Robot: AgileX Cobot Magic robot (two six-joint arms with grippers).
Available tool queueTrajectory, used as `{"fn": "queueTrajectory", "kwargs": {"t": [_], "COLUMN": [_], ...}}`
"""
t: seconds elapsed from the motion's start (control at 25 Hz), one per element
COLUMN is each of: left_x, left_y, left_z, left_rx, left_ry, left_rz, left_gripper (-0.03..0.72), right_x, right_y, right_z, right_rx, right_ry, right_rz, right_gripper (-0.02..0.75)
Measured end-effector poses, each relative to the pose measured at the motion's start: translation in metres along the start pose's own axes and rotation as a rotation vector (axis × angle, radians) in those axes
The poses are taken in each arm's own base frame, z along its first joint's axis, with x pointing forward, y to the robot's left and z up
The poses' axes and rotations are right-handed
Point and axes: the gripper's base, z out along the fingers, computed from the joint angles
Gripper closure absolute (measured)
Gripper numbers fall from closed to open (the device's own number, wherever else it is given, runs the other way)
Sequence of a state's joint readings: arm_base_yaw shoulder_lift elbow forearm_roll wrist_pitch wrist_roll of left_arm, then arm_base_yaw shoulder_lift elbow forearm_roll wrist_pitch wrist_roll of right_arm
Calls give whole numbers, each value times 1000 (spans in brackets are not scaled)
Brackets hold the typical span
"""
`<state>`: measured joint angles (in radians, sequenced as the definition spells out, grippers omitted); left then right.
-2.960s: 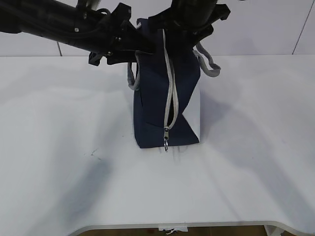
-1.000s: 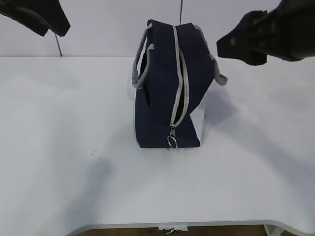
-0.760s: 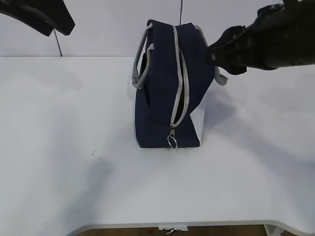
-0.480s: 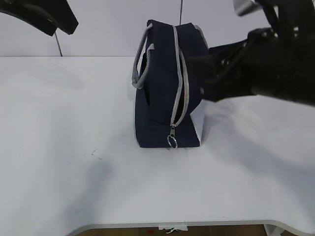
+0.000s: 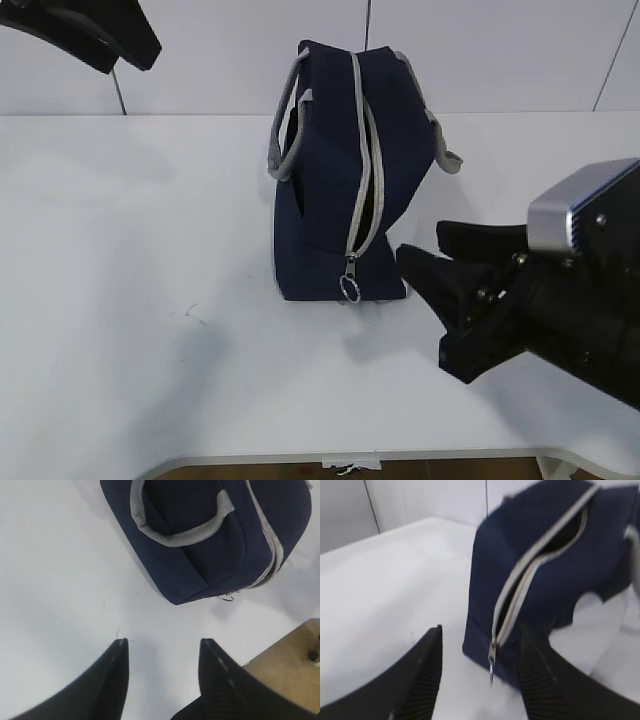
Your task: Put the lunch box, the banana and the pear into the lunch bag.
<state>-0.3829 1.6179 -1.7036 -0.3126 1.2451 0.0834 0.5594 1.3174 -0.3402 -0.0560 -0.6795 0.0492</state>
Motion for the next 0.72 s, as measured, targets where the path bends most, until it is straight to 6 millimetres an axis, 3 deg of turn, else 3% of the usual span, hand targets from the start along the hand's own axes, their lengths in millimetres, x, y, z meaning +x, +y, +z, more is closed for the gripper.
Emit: {"fn": "queueTrajectory", "kwargs": {"t": [0.72], "left_x": [0], "left_y": [0], "left_z": [0], "left_rx": [0], "left_ry": [0], "left_rz": [0], "left_gripper": [339], "right_x": [66], "right_y": [2], "right_z": [52], "right_rx": [-42], "right_ry": [93], "right_rz": [36], "right_gripper": [356]}}
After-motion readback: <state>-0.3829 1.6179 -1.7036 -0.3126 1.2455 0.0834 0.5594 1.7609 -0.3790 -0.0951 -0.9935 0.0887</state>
